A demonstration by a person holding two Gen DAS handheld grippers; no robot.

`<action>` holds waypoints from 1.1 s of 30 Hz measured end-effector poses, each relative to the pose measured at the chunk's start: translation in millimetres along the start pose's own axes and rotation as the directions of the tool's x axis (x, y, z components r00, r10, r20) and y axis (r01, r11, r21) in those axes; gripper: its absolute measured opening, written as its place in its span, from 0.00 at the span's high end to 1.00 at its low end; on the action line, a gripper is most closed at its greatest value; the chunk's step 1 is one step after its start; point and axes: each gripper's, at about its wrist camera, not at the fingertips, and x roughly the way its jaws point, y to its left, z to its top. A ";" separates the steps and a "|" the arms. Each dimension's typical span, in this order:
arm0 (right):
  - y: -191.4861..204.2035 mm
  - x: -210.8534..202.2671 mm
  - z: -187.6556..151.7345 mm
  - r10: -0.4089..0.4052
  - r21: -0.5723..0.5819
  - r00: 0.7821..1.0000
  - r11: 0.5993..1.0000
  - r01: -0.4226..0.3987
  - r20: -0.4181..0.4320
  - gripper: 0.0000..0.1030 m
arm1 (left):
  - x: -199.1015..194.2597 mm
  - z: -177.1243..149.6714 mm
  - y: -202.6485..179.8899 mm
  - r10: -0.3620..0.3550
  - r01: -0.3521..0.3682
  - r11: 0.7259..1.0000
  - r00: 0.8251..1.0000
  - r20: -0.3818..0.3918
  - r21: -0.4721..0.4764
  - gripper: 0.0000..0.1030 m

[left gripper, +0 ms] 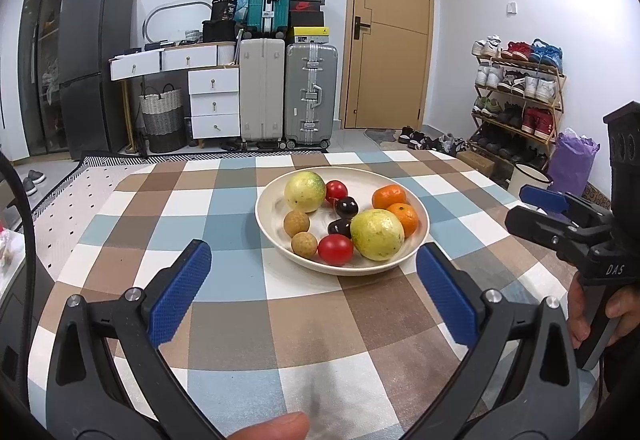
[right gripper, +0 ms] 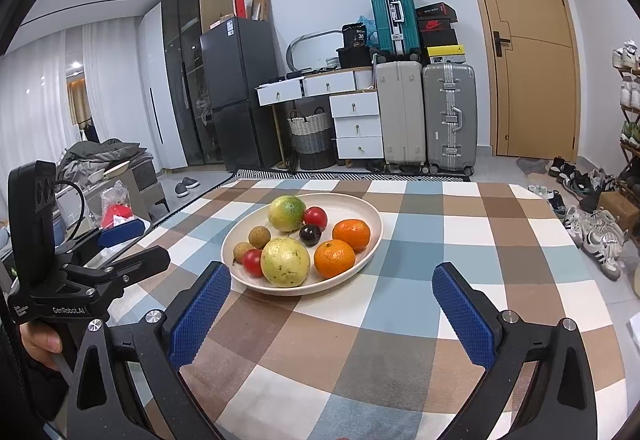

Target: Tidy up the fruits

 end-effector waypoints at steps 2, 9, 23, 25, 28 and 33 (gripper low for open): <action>2.2 -0.7 0.1 -0.002 -0.008 1.000 1.000 0.002 0.000 0.00 | -0.6 0.1 -0.4 -0.001 0.001 1.000 1.000 0.002 0.001 0.01; 8.6 -0.8 0.1 -0.007 -0.037 1.000 0.999 0.007 0.001 0.00 | -0.3 0.2 -1.0 0.000 0.000 1.000 1.000 0.002 -0.001 0.01; 14.0 0.8 -0.5 -0.009 -0.056 1.000 0.998 0.009 0.002 0.00 | 0.0 -0.4 -1.1 -0.002 0.002 1.000 1.000 0.001 0.000 0.01; 14.0 0.8 -0.6 -0.008 -0.056 1.000 0.998 0.008 0.002 0.00 | -0.1 -0.4 -1.1 -0.003 0.003 1.000 1.000 0.002 0.000 0.01; 14.4 0.7 -0.6 -0.009 -0.056 1.000 0.998 0.009 0.003 0.00 | 0.0 -0.6 -1.1 -0.003 0.003 1.000 1.000 0.003 0.001 0.01; 14.4 1.0 -0.6 -0.008 -0.058 1.000 0.998 0.008 0.003 0.00 | 0.2 -0.9 -0.9 -0.003 0.003 1.000 1.000 0.002 -0.002 0.01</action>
